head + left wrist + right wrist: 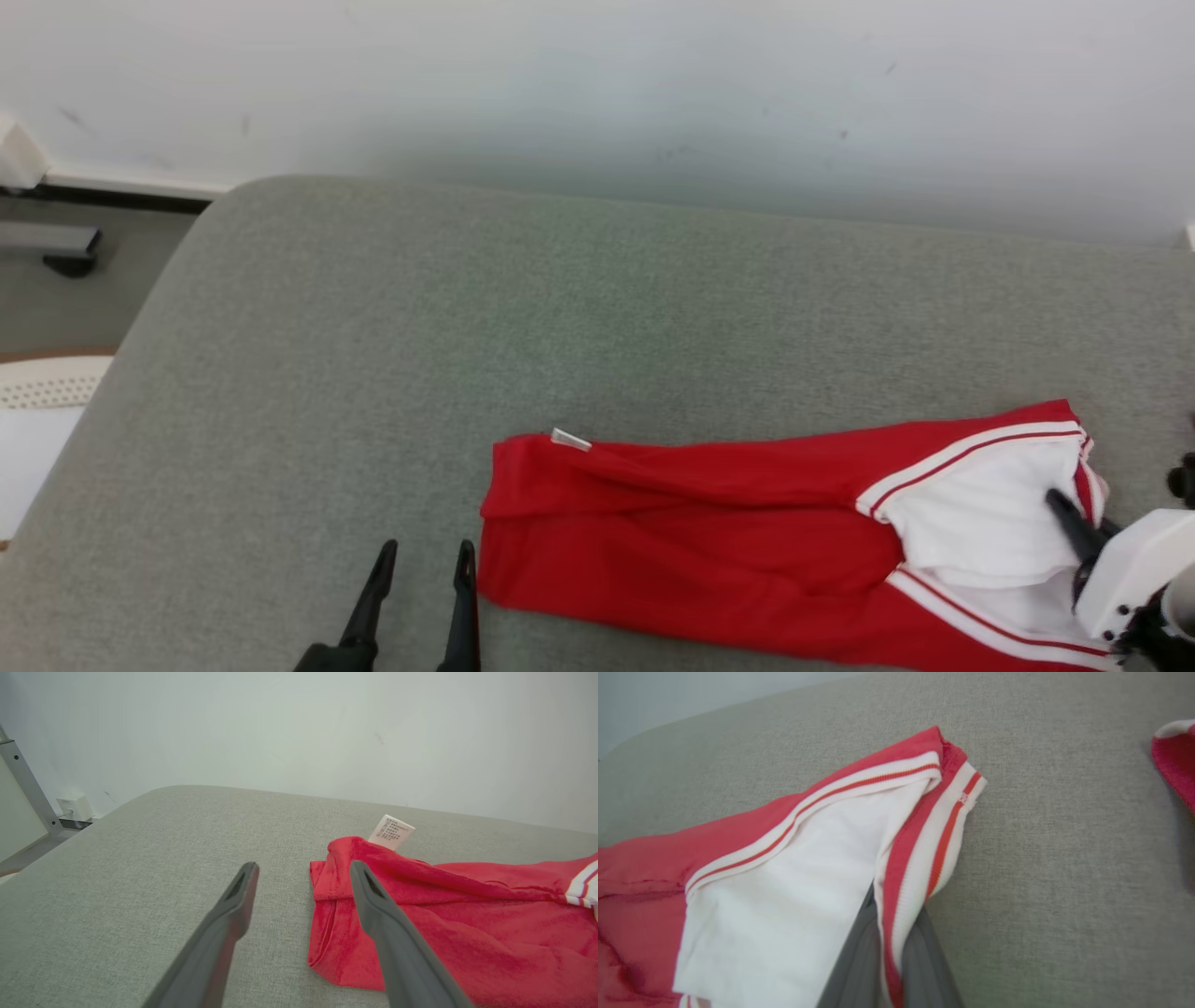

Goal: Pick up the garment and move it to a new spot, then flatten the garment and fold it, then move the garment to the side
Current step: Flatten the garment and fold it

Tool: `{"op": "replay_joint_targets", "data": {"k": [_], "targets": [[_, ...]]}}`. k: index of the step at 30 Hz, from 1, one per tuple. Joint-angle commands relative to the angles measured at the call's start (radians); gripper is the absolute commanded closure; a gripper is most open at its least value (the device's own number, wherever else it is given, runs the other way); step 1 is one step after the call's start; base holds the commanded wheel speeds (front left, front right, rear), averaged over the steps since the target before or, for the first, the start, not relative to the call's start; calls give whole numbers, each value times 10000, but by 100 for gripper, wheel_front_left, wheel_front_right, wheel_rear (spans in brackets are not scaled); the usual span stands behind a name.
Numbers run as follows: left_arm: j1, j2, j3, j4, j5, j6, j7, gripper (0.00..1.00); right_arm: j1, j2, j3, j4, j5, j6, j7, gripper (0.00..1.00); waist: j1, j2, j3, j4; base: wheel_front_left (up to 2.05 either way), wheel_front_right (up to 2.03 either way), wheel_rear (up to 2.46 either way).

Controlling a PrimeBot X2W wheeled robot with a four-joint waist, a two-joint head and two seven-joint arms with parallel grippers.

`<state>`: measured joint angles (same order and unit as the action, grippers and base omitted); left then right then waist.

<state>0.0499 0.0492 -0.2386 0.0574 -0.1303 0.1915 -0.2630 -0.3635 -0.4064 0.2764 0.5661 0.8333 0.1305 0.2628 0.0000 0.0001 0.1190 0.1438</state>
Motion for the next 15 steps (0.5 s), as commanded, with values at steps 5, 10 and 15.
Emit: {"op": "replay_joint_targets", "data": {"k": [5,10,15], "targets": [[308,36,-37,26,-38,26,-16,0,275,-926,-341,-151,650,-7,-379,100,0,-1,-487,-499,0,0,0],[448,37,-99,71,-101,98,-16,0,582,-1993,-821,-547,1099,-7,-388,100,0,-1,-679,-690,0,0,0],[560,35,-165,156,-218,116,-16,0,867,-2774,-1000,-1317,1295,-7,-7,100,0,-1,-801,-724,0,0,0]]}}
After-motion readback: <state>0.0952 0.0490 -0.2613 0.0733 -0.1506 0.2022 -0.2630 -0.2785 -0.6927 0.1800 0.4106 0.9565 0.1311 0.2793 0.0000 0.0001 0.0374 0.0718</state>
